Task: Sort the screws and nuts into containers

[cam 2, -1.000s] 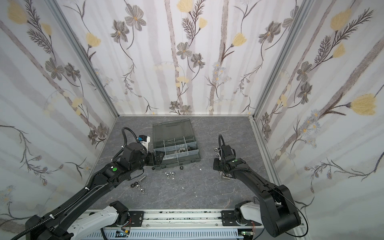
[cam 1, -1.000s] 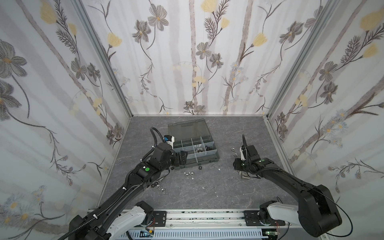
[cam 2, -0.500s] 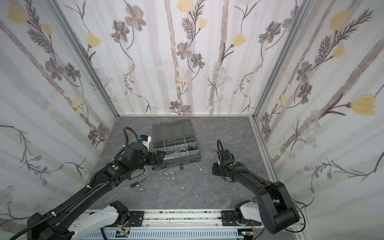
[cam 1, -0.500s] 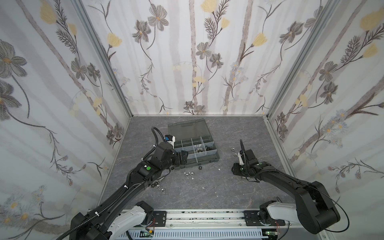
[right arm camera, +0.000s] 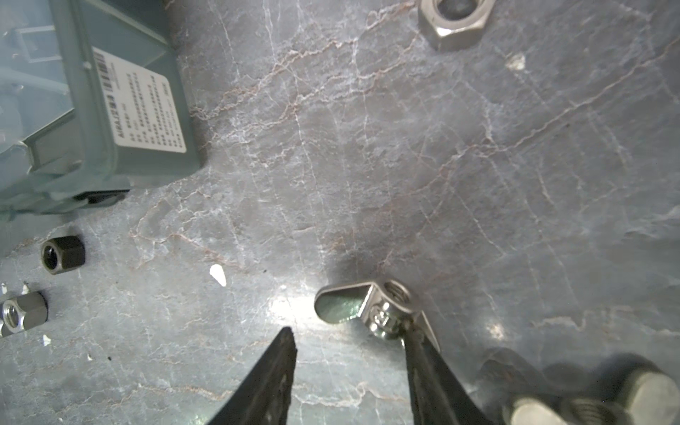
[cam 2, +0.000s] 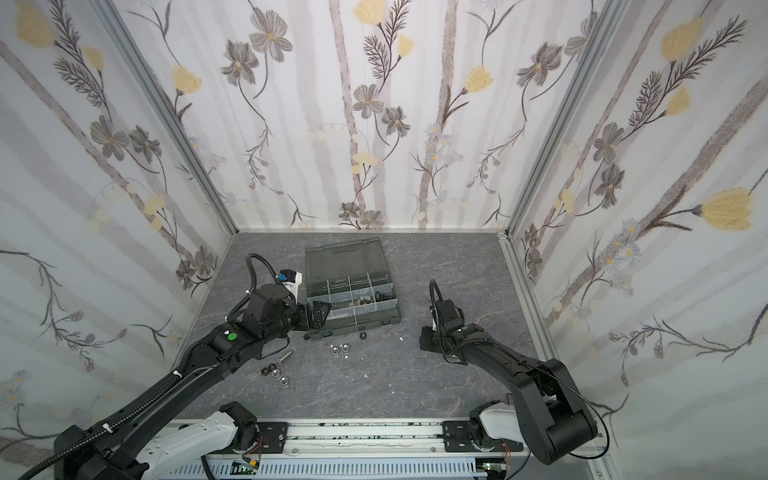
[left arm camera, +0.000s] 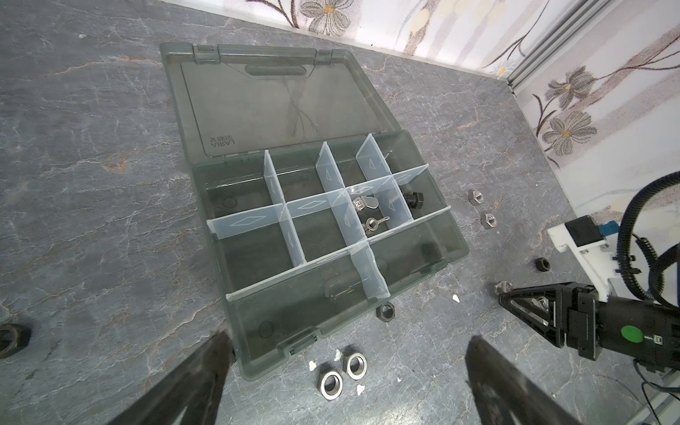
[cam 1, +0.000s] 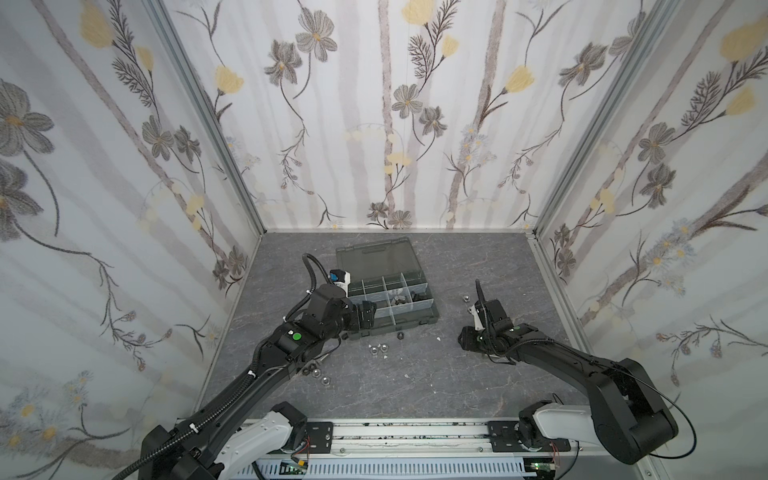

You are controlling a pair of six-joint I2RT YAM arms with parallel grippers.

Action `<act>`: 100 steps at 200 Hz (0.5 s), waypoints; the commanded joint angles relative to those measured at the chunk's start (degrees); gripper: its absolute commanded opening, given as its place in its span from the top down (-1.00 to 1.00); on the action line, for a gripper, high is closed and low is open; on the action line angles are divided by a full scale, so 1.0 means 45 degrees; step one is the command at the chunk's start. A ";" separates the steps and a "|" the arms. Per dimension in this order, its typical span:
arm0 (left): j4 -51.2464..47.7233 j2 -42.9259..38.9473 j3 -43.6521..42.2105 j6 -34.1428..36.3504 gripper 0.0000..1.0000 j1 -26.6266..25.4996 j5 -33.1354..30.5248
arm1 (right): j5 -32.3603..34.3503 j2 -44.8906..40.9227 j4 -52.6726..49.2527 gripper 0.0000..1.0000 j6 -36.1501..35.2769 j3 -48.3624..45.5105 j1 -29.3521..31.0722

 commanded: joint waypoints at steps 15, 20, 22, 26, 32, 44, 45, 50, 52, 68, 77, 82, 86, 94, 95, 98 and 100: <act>0.0182 -0.0056 0.0056 0.0025 -1.00 0.0012 -0.0055 | -0.0329 -0.0261 0.0015 -0.05 0.0239 0.0303 0.0148; 0.0195 -0.0044 0.0049 0.0018 -1.00 0.0011 -0.0051 | -0.0385 -0.0298 -0.0027 -0.04 0.0211 0.0359 0.0148; 0.0203 -0.0050 0.0047 0.0018 -1.00 0.0004 -0.0051 | -0.0436 -0.0319 -0.0052 -0.03 0.0187 0.0385 0.0148; 0.0204 -0.0050 0.0046 0.0035 -1.00 0.0018 -0.0051 | -0.0477 -0.0370 -0.0086 -0.02 0.0139 0.0424 0.0141; 0.0199 -0.0048 0.0091 0.0036 -1.00 0.0018 -0.0053 | -0.0558 -0.0445 -0.0115 0.04 0.0045 0.0489 0.0133; 0.0199 -0.0033 0.0084 0.0020 -1.00 0.0012 -0.0052 | -0.0511 -0.0572 -0.0236 0.19 -0.0163 0.0632 0.0129; 0.0199 -0.0036 0.0085 0.0019 -1.00 0.0007 -0.0051 | -0.0511 -0.0572 -0.0236 0.19 -0.0163 0.0632 0.0129; 0.0218 -0.0037 0.0084 0.0029 -1.00 0.0018 -0.0051 | -0.0409 -0.0615 -0.0316 0.28 -0.0289 0.0723 0.0096; 0.0228 -0.0038 0.0085 0.0021 -1.00 0.0011 -0.0051 | -0.0399 -0.0616 -0.0334 0.30 -0.0323 0.0733 0.0093; 0.0201 -0.0031 0.0087 0.0038 -1.00 0.0013 -0.0051 | -0.0185 -0.0565 -0.0582 0.51 -0.0668 0.0975 -0.0004; 0.0201 -0.0036 0.0084 0.0038 -1.00 0.0011 -0.0051 | -0.0059 -0.0460 -0.0713 0.53 -0.0850 0.1105 -0.0113; 0.0199 -0.0029 0.0107 0.0038 -1.00 0.0011 -0.0051 | 0.0014 -0.0383 -0.0782 0.53 -0.0910 0.1157 -0.0166; 0.0200 -0.0037 0.0105 0.0035 -1.00 0.0009 -0.0051 | 0.0104 -0.0283 -0.0876 0.52 -0.0985 0.1245 -0.0228; 0.0194 -0.0029 0.0085 0.0022 -1.00 0.0007 -0.0036 | 0.0274 -0.0123 -0.1018 0.46 -0.1105 0.1392 -0.0354; 0.0187 -0.0034 0.0095 0.0020 -1.00 0.0005 -0.0034 | 0.0274 -0.0123 -0.1018 0.46 -0.1105 0.1392 -0.0354; 0.0180 -0.0024 0.0103 0.0018 -1.00 0.0005 -0.0046 | 0.0316 -0.0073 -0.1047 0.43 -0.1149 0.1432 -0.0413; 0.0179 -0.0035 0.0104 0.0028 -1.00 0.0003 -0.0050 | 0.0343 -0.0003 -0.1068 0.39 -0.1177 0.1450 -0.0481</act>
